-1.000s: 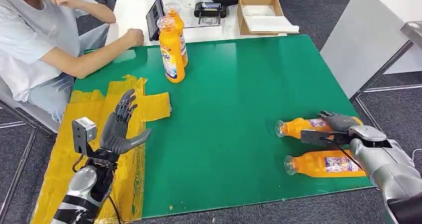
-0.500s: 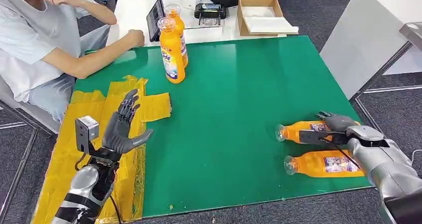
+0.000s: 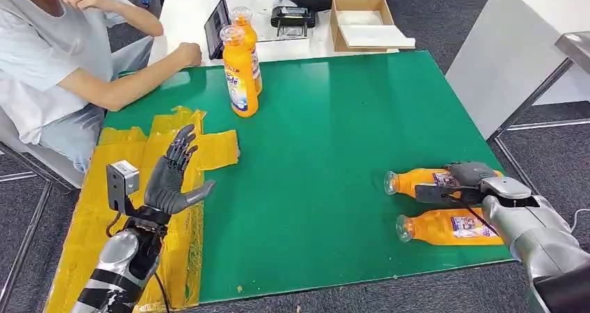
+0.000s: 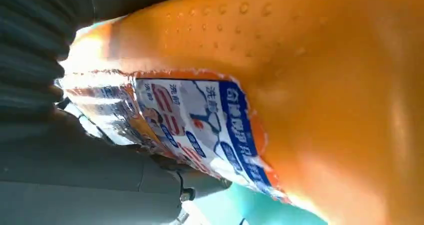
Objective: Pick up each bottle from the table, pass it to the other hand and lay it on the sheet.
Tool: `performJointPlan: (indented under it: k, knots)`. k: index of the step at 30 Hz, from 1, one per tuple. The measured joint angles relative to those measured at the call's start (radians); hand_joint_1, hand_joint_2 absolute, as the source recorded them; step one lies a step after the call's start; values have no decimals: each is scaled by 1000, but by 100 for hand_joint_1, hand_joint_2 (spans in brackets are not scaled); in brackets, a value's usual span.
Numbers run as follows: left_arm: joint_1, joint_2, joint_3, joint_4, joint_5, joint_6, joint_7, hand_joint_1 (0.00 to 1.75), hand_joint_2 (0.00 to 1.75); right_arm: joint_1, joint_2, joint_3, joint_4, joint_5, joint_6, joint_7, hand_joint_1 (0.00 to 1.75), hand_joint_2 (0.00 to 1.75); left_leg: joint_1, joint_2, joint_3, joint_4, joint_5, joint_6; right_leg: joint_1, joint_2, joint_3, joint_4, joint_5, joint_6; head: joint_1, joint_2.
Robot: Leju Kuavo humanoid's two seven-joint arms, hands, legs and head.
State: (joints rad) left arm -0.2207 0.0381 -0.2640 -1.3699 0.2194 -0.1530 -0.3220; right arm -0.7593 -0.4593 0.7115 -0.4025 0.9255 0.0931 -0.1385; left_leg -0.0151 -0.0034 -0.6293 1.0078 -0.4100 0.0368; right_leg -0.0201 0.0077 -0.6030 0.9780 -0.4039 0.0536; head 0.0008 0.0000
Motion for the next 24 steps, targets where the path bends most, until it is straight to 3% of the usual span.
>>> performJointPlan:
  k: [1, 2, 16, 21, 24]
  knots:
    - [0, 0, 0, 0, 0, 0, 0, 0, 175, 0, 0, 0, 0, 0, 0, 0, 164, 175, 0, 0, 0, 0, 0, 0, 0, 0, 0, 0, 0, 0, 0, 0]
    - [0, 1, 0, 0, 0, 0, 0, 0, 175, 0, 0, 0, 0, -1, 0, 0, 175, 175, 0, 0, 0, 0, 0, 0, 0, 0, 0, 0, 0, 0, 0, 0]
    - [2, 1, 0, 0, 0, 2, 0, 0, 175, 3, 8, 0, 0, 0, -82, 32, 175, 175, 0, 0, 0, 0, 0, 0, 0, 0, 0, 0, 0, 0, 0, 0]
    - [12, 1, 0, -6, -1, 4, 13, 0, 175, 21, 24, -4, -3, 25, -206, 127, 175, 175, 0, 0, 0, 0, 0, 0, 0, 0, 0, 0, 0, 0, 0, 0]
    - [20, -1, 0, -15, -12, -2, 34, 0, 175, 48, 48, -33, -25, 48, -387, 203, 175, 175, 0, -1, -2, 0, 0, 0, 0, 0, 0, 1, 0, 0, 0, 0]
